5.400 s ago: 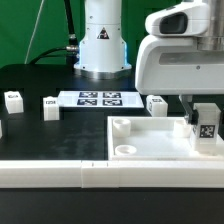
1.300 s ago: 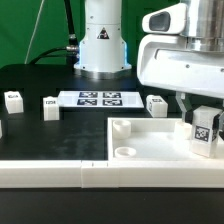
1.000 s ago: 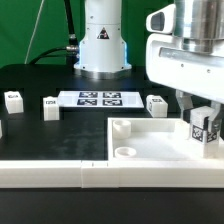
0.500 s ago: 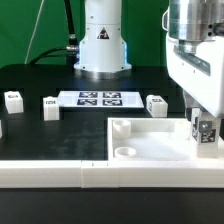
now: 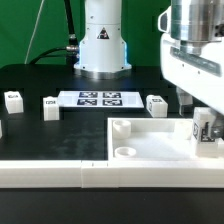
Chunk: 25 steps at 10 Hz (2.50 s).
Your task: Assemble one leg
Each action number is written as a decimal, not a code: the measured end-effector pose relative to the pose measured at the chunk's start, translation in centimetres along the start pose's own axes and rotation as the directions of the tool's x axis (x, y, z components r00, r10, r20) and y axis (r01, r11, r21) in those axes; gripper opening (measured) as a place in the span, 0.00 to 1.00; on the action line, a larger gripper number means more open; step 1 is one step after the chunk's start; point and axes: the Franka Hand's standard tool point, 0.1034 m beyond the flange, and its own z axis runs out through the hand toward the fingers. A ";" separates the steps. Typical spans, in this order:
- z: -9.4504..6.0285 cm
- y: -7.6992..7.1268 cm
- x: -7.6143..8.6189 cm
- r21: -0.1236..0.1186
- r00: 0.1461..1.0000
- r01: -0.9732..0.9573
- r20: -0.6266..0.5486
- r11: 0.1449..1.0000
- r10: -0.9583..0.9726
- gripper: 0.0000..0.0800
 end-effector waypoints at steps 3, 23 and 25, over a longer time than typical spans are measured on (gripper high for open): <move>-0.1 -0.3 -0.6 0.000 0.936 0.352 -0.004 0.936 -0.352 0.81; 0.2 -0.1 -0.3 -0.011 0.903 0.430 -0.016 0.903 -0.430 0.36; 0.3 -0.1 -0.4 -0.010 0.985 0.167 -0.030 0.986 -0.167 0.36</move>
Offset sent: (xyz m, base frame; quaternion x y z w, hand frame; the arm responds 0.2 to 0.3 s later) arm 0.0028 0.0101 -0.0015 0.0127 -0.0103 -0.3134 0.9495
